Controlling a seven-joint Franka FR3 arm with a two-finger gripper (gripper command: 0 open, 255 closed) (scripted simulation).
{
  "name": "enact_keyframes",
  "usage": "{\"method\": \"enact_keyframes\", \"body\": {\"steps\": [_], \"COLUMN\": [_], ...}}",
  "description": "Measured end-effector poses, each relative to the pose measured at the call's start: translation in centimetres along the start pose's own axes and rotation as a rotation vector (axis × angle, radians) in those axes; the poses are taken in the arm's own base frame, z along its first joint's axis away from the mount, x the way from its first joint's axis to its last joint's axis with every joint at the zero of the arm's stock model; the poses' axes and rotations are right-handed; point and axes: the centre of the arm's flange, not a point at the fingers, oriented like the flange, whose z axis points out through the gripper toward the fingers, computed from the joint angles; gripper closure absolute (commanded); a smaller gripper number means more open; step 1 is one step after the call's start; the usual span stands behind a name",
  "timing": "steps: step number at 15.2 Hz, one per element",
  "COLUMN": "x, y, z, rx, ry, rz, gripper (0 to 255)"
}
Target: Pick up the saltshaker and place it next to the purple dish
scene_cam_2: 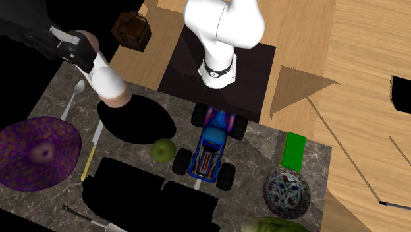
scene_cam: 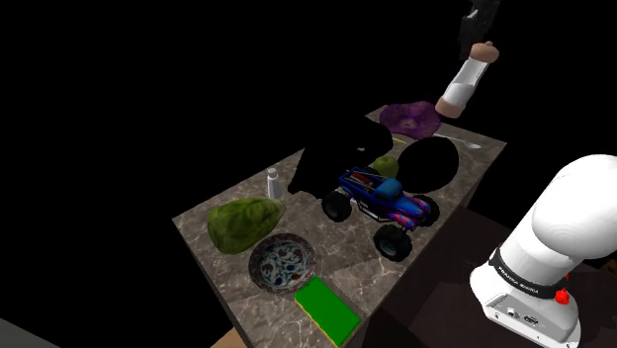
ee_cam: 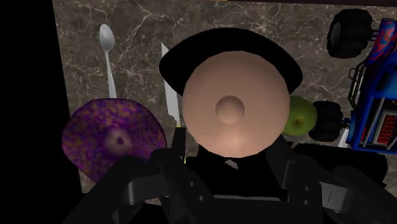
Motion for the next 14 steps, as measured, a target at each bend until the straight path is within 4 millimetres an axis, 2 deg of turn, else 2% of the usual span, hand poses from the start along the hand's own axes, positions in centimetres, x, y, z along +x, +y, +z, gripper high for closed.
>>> {"method": "enact_keyframes", "body": {"steps": [4, 9, 10, 12, 14], "x": [1.7, 3.8, 3.8, 3.2, 1.1], "y": [5.3, 10.9, 10.9, 10.8, 10.7], "z": [0.6, 1.5, 1.5, 1.8, 3.4], "rx": [0.0, 0.001, 0.001, 0.002, 0.006], "ry": [0.0, 0.0, 0.0, 0.01, 0.044], "rz": [0.001, 0.001, 0.001, -0.009, -0.04], "gripper": [255, 255, 0, 0, 0]}}
